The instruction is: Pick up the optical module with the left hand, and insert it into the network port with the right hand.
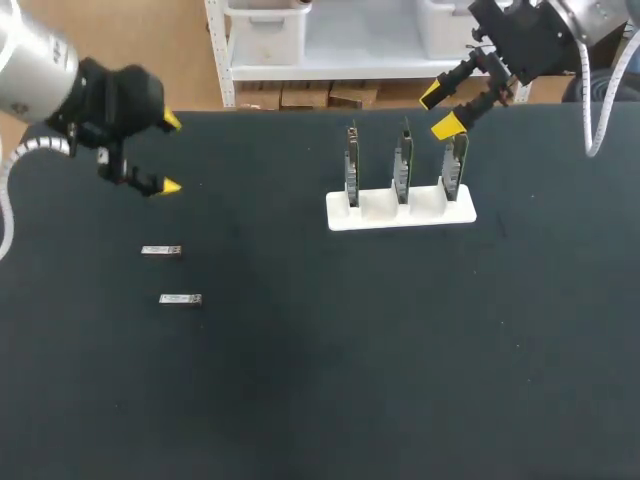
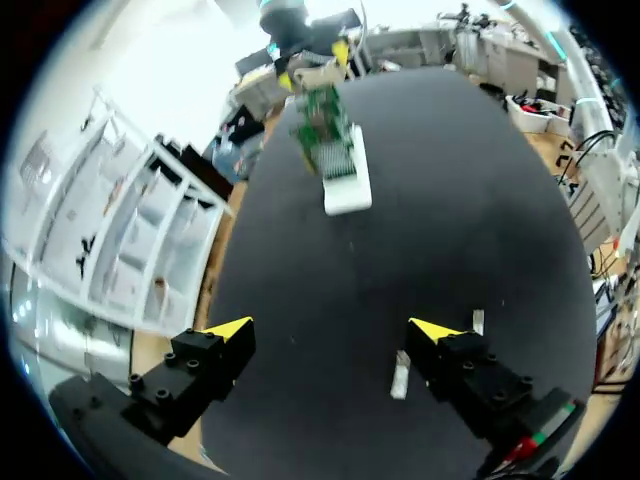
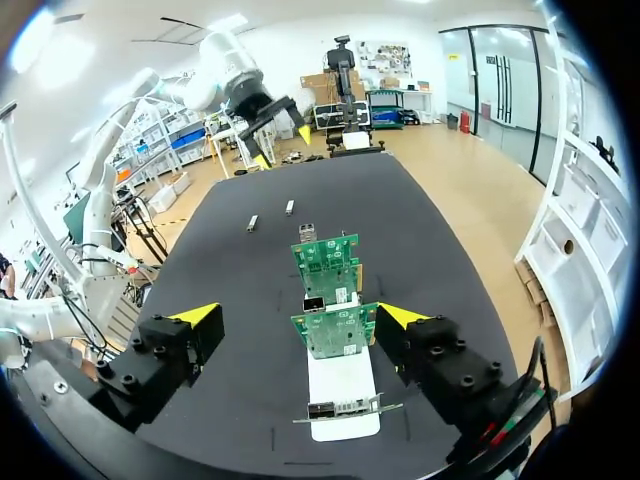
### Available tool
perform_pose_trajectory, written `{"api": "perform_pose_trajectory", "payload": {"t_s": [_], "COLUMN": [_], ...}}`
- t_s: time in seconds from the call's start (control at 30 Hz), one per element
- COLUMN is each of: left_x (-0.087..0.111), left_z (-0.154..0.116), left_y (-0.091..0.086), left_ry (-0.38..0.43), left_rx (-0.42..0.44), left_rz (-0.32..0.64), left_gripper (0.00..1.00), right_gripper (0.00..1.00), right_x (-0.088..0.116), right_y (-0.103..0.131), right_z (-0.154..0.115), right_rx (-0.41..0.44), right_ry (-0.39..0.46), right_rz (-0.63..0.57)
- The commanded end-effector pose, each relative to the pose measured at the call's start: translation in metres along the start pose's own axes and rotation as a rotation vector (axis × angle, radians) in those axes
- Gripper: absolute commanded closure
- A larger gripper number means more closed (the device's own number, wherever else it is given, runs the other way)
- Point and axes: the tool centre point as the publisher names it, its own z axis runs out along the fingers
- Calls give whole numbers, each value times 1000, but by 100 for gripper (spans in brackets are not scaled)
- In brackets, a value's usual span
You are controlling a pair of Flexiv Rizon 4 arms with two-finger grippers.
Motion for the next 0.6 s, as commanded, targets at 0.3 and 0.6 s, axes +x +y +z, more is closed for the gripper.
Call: {"api": "perform_pose_trajectory", "payload": {"t_s": [0.3, 0.6], "left_x": [57, 66], "left_z": [8, 22], "left_y": [-17, -38], "left_ry": [161, 204], "left_rx": [63, 148], "left_rz": [-24, -16], "left_gripper": [0, 0], "right_gripper": [0, 0], "right_x": [1, 1], "right_y": [3, 3], "right_z": [1, 1], "right_rx": [8, 8], "right_ry": [0, 0], "right_rz": [0, 0]}}
